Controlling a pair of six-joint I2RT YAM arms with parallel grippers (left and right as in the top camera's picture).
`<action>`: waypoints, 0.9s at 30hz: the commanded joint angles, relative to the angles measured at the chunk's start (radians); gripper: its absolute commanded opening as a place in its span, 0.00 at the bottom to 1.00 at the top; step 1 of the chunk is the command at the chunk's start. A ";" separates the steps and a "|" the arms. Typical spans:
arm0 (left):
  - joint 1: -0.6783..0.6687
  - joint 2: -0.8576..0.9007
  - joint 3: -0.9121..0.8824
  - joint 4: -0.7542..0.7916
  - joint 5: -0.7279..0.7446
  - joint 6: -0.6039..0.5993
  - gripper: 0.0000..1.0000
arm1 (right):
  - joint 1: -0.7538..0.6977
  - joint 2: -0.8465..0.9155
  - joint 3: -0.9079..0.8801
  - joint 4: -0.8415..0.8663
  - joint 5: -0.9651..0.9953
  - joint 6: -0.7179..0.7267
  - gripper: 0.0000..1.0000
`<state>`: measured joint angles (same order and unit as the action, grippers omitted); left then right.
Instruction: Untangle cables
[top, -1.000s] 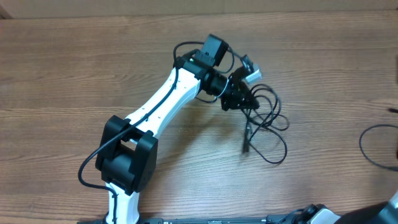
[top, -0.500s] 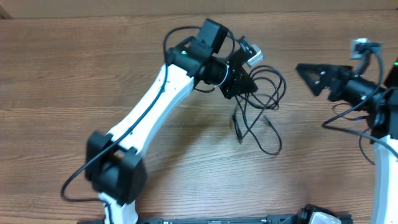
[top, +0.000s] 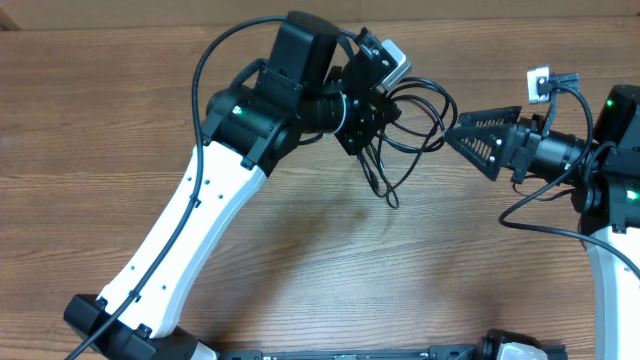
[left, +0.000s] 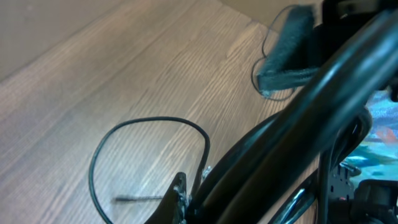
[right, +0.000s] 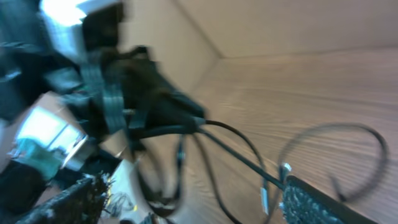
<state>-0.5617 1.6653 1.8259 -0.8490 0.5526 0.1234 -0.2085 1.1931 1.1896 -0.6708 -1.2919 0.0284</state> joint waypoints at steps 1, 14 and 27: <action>-0.020 -0.007 0.019 0.000 -0.014 -0.042 0.04 | 0.006 -0.015 0.010 0.007 -0.143 -0.038 0.85; -0.079 -0.007 0.019 -0.053 -0.226 -0.120 0.04 | 0.005 -0.015 0.010 0.035 -0.142 -0.037 0.75; -0.080 -0.009 0.019 -0.127 -0.298 -0.153 0.04 | -0.038 -0.015 0.010 0.050 -0.101 -0.033 0.66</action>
<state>-0.6437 1.6661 1.8259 -0.9668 0.2718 -0.0200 -0.2390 1.1931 1.1900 -0.6220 -1.3994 -0.0025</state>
